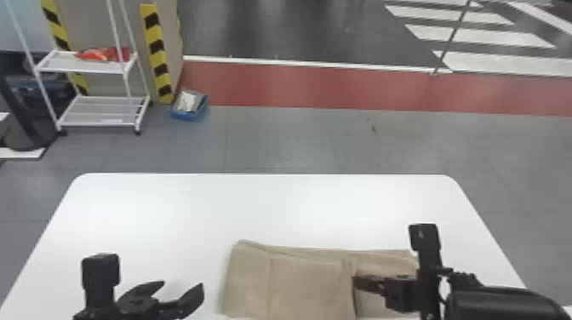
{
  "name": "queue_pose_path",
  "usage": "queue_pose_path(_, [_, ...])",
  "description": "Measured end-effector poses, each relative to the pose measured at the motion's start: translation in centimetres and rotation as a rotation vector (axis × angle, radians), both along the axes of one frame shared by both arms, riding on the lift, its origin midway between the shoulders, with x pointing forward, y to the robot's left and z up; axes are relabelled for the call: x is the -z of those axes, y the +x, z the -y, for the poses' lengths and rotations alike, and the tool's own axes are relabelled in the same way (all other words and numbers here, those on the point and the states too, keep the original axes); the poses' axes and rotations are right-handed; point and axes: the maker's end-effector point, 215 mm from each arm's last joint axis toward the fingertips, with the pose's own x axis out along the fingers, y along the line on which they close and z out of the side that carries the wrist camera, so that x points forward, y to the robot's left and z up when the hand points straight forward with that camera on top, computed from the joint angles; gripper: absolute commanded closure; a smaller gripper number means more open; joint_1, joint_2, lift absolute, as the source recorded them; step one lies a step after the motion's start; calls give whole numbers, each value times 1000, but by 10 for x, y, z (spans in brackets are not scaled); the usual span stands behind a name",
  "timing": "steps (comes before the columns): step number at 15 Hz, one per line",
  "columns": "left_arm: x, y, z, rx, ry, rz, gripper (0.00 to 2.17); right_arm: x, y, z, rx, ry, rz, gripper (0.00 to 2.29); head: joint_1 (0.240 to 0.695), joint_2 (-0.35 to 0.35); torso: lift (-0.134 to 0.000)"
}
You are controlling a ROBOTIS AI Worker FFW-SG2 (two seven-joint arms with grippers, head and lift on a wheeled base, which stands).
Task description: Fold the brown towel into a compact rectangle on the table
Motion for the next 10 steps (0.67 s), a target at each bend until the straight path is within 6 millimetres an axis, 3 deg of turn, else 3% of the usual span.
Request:
queue_pose_path(4, [-2,1,-4,-10,-4,4,49,-53,19,11,45,88,115,1420,695,-117,0])
queue_pose_path(5, [-2,1,-4,-10,-6,4,63,-58,21,17,60,94,124,1420,695,-124,0])
queue_pose_path(6, [-3,1,-4,-9,-8,4,70,-57,23,22,72,95,123,1416,695,-131,0])
queue_pose_path(10, [-3,1,-4,-8,-11,4,70,-21,25,27,69,74,66,1416,695,-138,0])
